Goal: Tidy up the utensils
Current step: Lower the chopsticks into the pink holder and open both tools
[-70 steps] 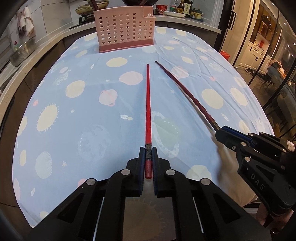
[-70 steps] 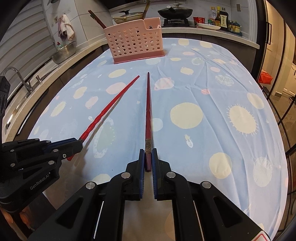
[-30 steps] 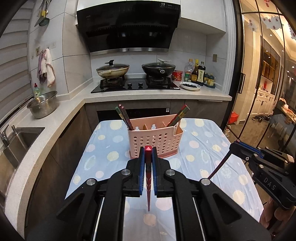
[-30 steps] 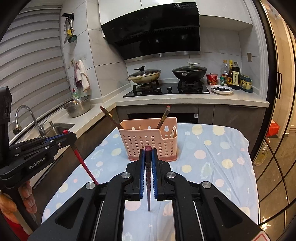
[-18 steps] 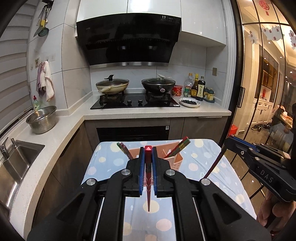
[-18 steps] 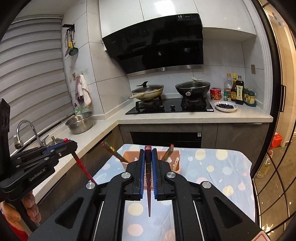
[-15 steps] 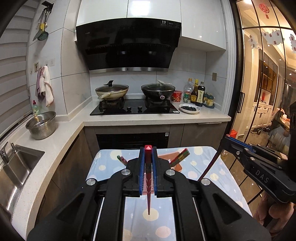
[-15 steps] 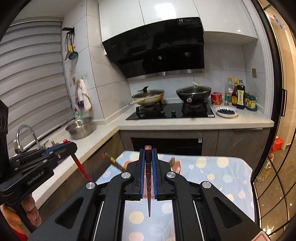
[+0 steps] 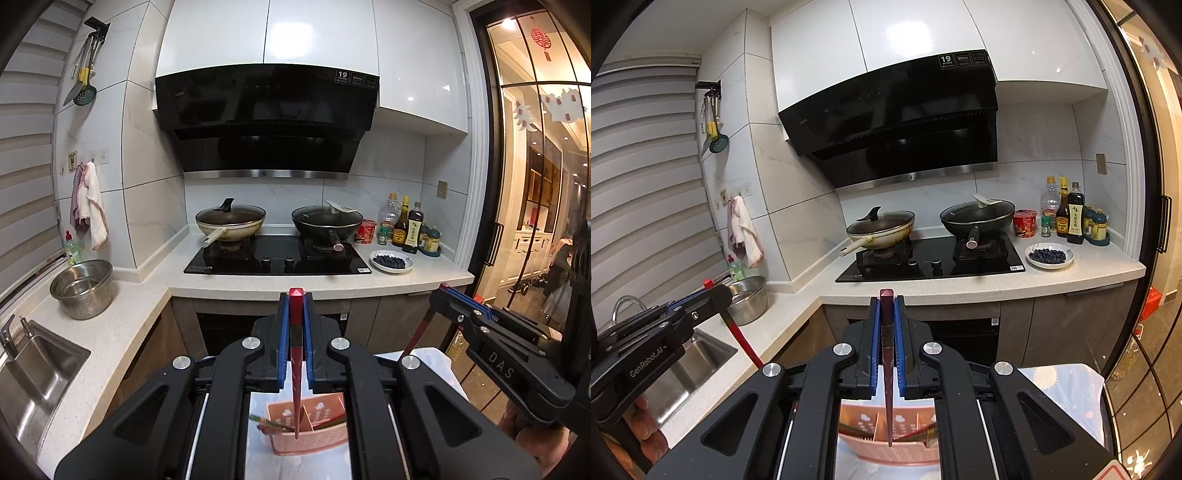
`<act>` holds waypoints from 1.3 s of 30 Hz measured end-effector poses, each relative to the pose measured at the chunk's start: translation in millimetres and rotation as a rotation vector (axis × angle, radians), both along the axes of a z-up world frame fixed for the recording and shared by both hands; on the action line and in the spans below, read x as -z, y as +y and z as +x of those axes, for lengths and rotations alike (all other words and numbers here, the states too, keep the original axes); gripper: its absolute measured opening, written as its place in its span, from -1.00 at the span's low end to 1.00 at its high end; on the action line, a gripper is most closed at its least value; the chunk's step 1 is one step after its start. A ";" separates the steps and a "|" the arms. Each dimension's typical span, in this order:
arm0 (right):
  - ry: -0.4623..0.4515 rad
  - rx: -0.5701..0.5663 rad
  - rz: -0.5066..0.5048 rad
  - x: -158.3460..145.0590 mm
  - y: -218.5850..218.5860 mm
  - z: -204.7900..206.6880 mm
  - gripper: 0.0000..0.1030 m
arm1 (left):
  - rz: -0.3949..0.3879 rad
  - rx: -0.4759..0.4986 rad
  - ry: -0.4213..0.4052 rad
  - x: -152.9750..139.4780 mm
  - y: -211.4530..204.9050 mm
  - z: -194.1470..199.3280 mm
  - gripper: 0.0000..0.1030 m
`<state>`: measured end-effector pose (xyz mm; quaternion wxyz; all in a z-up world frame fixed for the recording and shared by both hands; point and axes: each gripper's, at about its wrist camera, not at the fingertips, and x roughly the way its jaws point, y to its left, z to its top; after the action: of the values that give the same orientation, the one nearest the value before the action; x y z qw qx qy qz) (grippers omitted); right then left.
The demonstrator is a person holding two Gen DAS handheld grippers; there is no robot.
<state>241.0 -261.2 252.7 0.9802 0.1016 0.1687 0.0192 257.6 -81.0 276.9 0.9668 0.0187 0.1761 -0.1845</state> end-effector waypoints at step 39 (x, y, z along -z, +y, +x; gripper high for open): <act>0.195 0.024 -0.098 111.1 11.5 43.8 -0.10 | 0.153 -0.073 0.138 115.9 -35.9 59.1 -0.20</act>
<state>284.8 -249.7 141.5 0.9631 0.0569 0.2627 -0.0106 316.7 -116.9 160.9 0.9541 0.0730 0.2564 -0.1361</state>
